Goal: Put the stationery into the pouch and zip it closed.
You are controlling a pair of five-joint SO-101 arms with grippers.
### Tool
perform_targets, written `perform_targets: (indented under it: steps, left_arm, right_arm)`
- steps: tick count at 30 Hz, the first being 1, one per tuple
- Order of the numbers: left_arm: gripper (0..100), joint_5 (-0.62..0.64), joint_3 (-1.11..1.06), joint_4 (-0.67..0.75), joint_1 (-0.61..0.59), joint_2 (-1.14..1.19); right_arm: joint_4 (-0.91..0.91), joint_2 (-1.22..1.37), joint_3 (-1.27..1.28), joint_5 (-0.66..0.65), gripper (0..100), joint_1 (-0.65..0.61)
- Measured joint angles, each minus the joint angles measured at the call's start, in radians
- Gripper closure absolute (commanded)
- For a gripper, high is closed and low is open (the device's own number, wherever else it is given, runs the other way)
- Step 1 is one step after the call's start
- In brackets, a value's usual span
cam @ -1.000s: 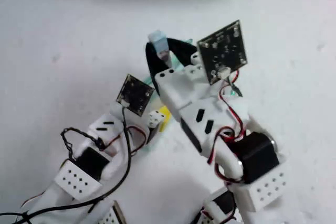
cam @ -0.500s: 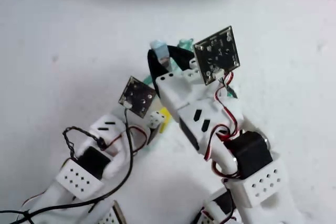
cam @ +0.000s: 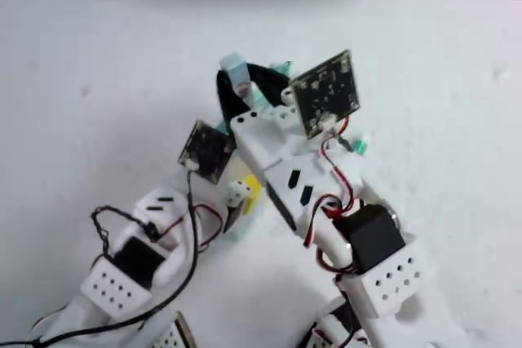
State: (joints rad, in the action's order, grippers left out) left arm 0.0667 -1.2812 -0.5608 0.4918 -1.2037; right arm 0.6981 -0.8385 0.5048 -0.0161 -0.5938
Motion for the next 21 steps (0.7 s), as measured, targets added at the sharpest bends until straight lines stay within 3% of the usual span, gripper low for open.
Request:
perform_targets:
  steps: [9,21]
  left_arm:
    - [82,0.000,-0.141,0.002,0.000,-0.364]
    - [82,-0.002,-0.153,0.002,0.008,-0.423]
  right_arm:
    - [0.103,0.000,0.014,0.000,98.2,0.021]
    - [0.198,-0.100,0.015,-0.002,98.2,0.020]
